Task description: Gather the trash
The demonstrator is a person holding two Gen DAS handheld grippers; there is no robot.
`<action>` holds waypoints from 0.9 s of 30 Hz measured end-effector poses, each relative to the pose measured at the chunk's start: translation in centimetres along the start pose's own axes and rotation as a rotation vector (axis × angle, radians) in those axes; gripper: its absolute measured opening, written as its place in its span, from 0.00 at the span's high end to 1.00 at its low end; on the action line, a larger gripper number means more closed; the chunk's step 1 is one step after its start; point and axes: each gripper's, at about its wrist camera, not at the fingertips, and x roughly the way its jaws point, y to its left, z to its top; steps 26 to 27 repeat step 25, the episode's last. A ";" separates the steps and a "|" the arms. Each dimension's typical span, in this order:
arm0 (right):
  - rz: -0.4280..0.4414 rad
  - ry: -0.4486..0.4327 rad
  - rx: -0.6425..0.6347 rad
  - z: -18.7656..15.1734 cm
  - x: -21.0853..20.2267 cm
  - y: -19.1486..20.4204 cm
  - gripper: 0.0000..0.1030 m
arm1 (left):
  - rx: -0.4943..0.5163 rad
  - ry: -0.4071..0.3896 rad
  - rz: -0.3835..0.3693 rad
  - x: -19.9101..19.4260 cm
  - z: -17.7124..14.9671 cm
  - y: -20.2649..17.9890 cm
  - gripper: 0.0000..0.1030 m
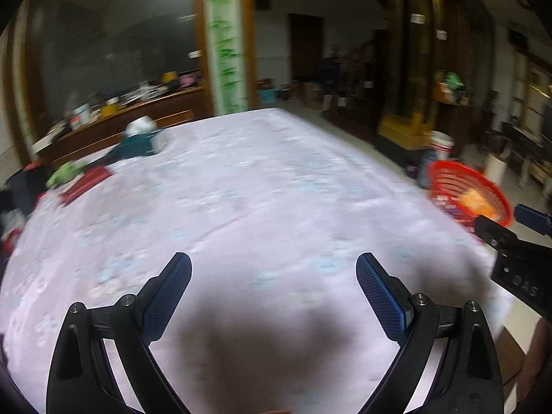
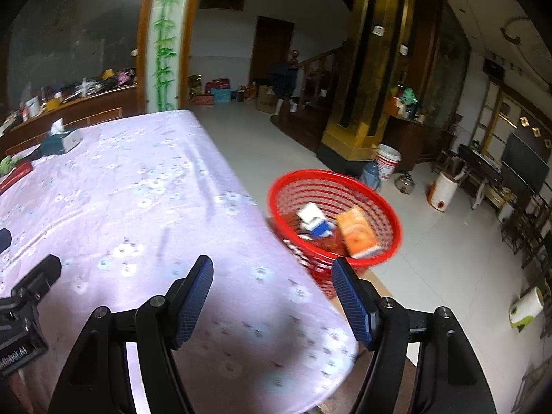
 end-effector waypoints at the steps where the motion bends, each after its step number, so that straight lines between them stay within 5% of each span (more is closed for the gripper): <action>1: 0.021 0.006 -0.021 0.2 0.2 1.1 0.27 | -0.016 0.017 0.036 0.2 -0.2 1.2 0.08; 10: 0.336 0.169 -0.240 0.5 3.9 16.8 0.26 | -0.214 0.235 0.232 3.4 -3.6 13.9 0.08; 14: 0.390 0.267 -0.257 0.0 6.1 22.1 0.26 | -0.249 0.303 0.226 4.2 -4.6 16.9 0.08; 18: 0.354 0.282 -0.268 -0.3 7.0 25.8 0.26 | -0.313 0.334 0.219 4.9 -5.5 20.1 0.08; 25: 0.308 0.271 -0.226 -0.1 7.7 27.0 0.00 | -0.329 0.357 0.211 5.9 -6.1 21.6 0.05; 27: 0.308 0.271 -0.226 -0.1 7.7 27.0 0.00 | -0.329 0.357 0.211 5.9 -6.1 21.6 0.05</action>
